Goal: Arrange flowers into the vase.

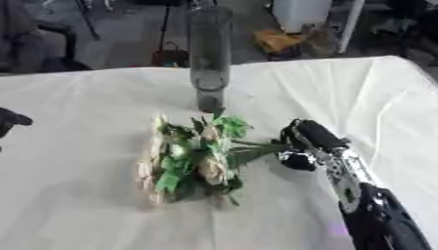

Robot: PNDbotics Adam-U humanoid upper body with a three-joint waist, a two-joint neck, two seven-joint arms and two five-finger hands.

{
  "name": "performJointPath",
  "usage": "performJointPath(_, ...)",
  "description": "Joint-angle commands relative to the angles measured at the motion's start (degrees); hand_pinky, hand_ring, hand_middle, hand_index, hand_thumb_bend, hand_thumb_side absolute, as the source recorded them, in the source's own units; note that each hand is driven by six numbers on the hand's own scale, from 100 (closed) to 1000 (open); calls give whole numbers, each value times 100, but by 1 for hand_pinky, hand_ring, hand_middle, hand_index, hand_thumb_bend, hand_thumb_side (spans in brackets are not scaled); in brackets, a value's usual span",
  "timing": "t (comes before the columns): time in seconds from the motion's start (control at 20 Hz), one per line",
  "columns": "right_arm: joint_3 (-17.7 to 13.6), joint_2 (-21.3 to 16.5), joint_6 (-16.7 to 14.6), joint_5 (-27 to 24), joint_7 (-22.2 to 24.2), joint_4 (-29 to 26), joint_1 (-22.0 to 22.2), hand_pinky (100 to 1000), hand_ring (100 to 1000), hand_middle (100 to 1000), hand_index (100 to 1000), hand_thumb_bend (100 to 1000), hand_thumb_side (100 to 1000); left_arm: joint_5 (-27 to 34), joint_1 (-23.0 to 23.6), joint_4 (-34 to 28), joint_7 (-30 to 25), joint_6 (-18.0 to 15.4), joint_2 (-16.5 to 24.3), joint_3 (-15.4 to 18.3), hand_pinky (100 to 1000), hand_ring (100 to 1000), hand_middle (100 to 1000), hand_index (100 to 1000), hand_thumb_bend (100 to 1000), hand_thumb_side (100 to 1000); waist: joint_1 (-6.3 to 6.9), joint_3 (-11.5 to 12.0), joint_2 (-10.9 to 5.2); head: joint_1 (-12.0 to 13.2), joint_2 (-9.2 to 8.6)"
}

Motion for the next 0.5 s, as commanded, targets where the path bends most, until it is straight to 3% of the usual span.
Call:
performJointPath(0.05, -144, -127, 190, -290, -272, -36, -49, 100, 210, 157, 419, 100, 528, -10, -54, -102, -3, 9, 59, 13, 616, 544, 453, 693, 748, 715, 2, -1, -49, -3, -1)
performJointPath(0.25, -283, -126, 356, -681, -537, 41, -15, 100, 111, 100, 409, 100, 598, -7, -58, -102, 0, 5, 56, 17, 616, 544, 453, 693, 748, 714, 7, -2, -49, 2, -7)
performJointPath(0.5, -381, -145, 464, -1120, -661, 49, 4, 100, 100, 100, 351, 100, 660, -2, -62, -102, 4, 3, 55, 20, 616, 544, 453, 693, 748, 714, 10, -5, -51, 1, -12)
